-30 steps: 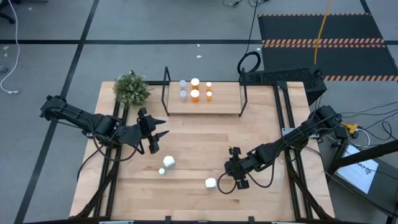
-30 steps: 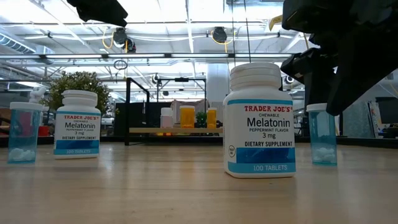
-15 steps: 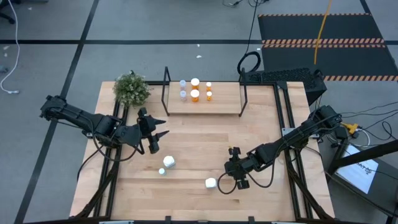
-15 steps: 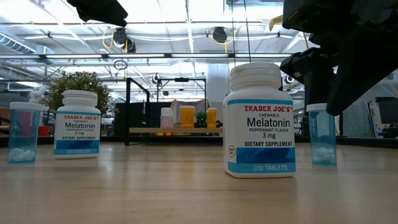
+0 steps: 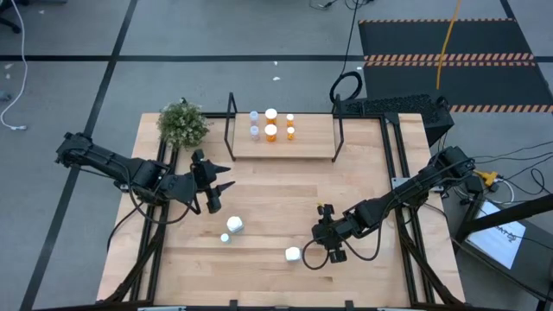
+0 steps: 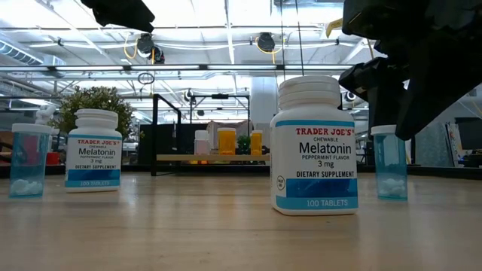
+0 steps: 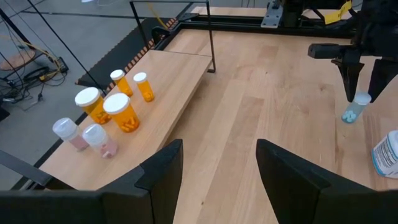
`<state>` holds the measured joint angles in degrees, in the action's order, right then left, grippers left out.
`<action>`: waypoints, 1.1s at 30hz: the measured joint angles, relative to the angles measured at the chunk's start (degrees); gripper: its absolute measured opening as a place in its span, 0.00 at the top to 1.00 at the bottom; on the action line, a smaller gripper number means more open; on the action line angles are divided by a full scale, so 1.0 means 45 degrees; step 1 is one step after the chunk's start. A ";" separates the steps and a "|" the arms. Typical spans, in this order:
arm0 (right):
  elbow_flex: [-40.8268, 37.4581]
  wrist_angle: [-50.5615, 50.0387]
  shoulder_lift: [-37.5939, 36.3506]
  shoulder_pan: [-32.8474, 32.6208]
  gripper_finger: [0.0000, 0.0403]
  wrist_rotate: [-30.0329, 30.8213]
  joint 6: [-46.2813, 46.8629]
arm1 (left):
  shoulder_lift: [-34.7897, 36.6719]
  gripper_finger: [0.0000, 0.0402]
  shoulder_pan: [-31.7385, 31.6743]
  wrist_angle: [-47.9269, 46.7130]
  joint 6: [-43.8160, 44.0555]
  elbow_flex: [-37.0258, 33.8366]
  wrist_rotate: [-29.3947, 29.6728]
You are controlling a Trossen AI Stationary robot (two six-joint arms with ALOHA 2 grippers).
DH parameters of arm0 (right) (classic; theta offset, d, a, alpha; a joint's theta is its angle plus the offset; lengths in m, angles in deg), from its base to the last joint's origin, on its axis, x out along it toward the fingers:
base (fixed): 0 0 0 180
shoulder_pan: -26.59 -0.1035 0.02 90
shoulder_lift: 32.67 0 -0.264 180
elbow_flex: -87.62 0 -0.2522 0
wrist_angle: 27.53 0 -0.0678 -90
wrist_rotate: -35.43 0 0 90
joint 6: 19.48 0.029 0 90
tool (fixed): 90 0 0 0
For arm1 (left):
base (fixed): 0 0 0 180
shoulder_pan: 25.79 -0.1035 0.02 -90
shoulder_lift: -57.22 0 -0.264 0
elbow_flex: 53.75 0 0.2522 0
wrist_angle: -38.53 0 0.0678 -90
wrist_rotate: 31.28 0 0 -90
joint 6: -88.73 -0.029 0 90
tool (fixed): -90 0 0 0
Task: Pick and place medicine bottles onto shelf by color
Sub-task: Put the right blue pill bottle on the shelf
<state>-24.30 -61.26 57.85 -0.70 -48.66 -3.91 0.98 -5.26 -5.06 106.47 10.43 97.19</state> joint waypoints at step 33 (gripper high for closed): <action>0.0010 0.0019 -0.0073 0.0335 0.70 0.0010 -0.0141 | 0.0002 0.49 0.0000 0.0215 0.0092 0.0000 0.0000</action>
<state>-24.25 -61.17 57.53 0.81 -48.62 -4.54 0.98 -5.26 -4.09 106.88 10.43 97.19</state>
